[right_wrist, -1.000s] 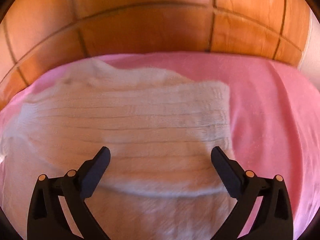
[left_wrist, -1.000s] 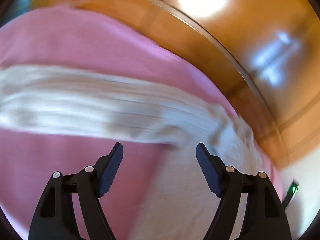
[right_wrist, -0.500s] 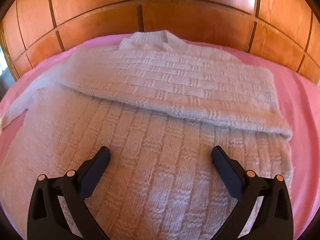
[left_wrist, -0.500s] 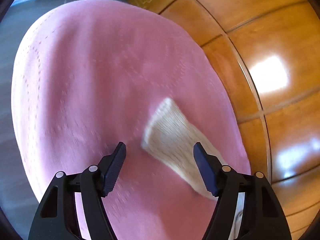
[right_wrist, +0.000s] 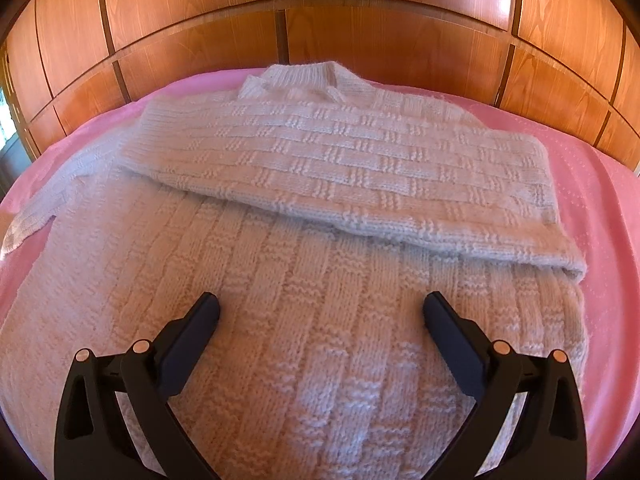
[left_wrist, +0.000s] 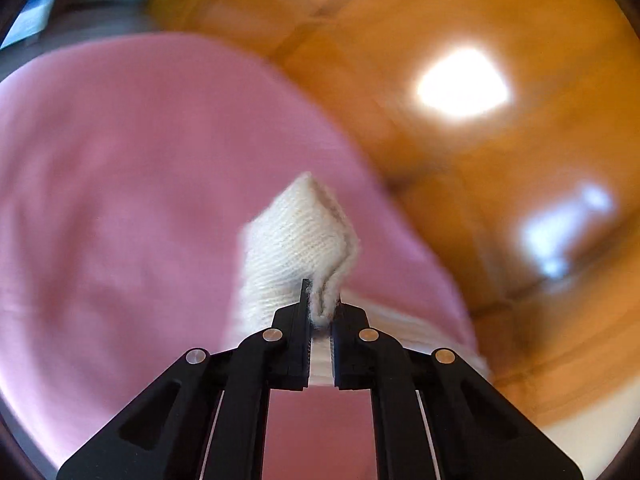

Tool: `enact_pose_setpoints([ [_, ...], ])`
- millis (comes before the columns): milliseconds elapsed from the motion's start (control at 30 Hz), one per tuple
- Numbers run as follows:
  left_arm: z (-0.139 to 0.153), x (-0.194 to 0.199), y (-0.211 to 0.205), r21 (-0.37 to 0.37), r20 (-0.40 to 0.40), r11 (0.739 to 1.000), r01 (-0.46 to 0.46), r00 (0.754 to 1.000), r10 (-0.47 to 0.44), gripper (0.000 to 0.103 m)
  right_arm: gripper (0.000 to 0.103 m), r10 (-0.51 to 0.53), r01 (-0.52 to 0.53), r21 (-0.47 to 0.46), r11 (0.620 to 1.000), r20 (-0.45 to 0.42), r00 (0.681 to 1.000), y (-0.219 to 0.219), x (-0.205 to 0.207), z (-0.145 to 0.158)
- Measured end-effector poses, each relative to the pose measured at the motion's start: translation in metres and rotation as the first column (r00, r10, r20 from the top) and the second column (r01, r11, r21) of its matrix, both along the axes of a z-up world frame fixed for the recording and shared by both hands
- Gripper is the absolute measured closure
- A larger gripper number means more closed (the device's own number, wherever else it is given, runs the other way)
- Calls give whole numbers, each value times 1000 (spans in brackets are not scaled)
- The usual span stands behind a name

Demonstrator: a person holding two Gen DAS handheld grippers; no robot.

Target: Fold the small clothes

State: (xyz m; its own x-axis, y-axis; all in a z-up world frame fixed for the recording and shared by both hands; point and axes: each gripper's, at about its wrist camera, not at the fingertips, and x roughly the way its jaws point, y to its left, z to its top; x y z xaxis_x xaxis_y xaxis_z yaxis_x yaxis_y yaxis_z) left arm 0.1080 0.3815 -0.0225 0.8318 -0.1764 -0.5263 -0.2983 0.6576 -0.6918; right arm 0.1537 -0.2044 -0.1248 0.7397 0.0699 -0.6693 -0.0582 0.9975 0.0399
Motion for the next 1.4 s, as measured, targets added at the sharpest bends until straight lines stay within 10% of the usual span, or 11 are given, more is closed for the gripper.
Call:
enact_pose_setpoints([
  [233, 37, 40, -156, 47, 119, 932, 360, 924, -363, 97, 2, 2, -2, 15, 1000, 3, 1000, -2, -2, 0],
  [467, -19, 70, -287, 93, -61, 820, 565, 825, -562, 96, 2, 9, -9, 54, 998, 7, 1000, -6, -4, 0],
  [533, -31, 63, -297, 100, -101, 802, 589, 808, -581, 79, 2, 10, -11, 64, 998, 7, 1000, -7, -5, 0],
  [633, -40, 47, -294, 128, -123, 798, 589, 808, -577, 63, 2, 18, -18, 63, 998, -8, 1000, -6, -5, 5],
  [933, -71, 2, -248, 219, -195, 822, 526, 849, -491, 63, 41, 223, -188, 391, 901, -47, 974, 44, 28, 30],
  [1100, -77, -10, -241, 253, -183, 808, 531, 847, -499, 63, 50, 257, -215, 334, 918, -87, 962, 99, 63, 26],
  [1200, -80, -8, -245, 268, -186, 804, 531, 847, -497, 63, 91, 307, -282, 204, 937, -100, 946, 127, 71, 38],
  [1400, -82, -8, -243, 261, -171, 808, 529, 849, -500, 63, 94, 279, -308, 279, 910, 141, 950, 91, 48, 132],
])
